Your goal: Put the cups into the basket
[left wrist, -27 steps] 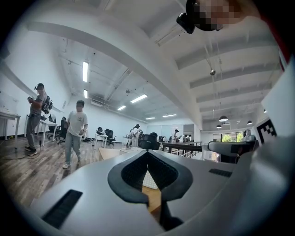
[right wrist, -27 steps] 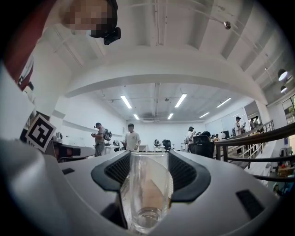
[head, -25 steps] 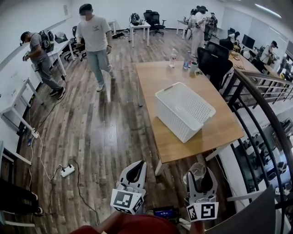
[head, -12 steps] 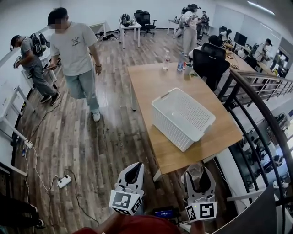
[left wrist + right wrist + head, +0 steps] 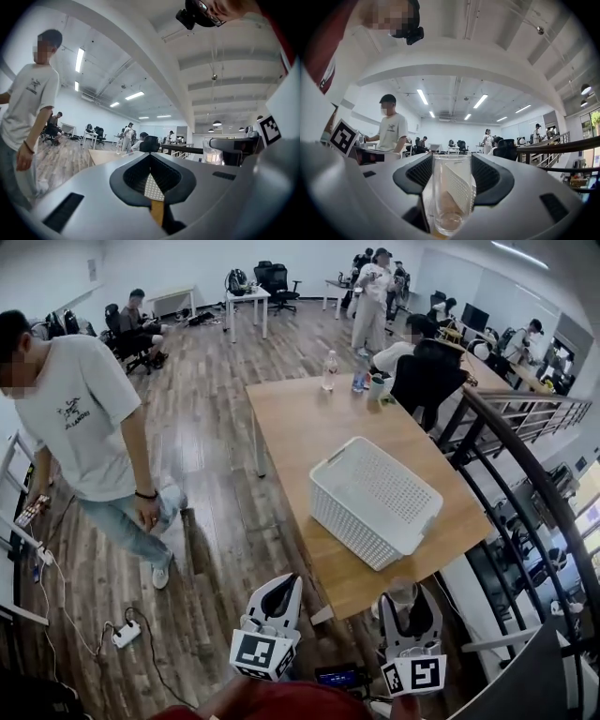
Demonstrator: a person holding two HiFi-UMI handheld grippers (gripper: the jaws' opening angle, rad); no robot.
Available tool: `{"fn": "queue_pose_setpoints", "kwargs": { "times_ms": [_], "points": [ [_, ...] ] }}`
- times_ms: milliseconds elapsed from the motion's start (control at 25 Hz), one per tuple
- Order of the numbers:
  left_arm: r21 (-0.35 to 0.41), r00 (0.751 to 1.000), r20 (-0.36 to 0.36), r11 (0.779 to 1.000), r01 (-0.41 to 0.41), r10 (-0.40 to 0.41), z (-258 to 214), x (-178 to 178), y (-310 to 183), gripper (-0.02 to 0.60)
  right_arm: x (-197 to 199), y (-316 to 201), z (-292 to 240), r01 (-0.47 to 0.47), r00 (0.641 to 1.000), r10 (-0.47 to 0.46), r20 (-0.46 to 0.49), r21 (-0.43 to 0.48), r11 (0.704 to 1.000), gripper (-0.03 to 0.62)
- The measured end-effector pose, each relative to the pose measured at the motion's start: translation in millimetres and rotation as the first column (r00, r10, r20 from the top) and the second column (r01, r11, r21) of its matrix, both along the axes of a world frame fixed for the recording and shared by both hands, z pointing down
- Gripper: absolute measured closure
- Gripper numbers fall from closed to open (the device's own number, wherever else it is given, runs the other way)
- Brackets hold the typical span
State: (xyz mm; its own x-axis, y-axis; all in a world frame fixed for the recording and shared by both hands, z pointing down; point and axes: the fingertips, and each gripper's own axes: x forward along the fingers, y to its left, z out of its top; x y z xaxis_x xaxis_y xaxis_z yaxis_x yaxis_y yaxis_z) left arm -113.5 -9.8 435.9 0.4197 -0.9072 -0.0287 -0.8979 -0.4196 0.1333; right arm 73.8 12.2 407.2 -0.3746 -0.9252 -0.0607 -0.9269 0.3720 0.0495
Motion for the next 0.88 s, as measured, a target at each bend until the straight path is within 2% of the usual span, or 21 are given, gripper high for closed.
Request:
{"fn": "queue_pose_setpoints", "kwargs": {
  "times_ms": [480, 880],
  "points": [
    [-0.01, 0.997, 0.022, 0.998, -0.067, 0.068, -1.5, -1.5, -44.7, 0.575, -12.0, -30.9, -8.1, -0.048, 0.999, 0.047, 0.015, 0.029, 0.998, 0.33],
    [-0.022, 0.999, 0.03, 0.999, -0.042, 0.043, -0.5, 14.3, -83.6, 0.575, 4.6, -76.1, -7.5, -0.019, 0.999, 0.019, 0.026, 0.023, 1.0, 0.33]
  ]
}}
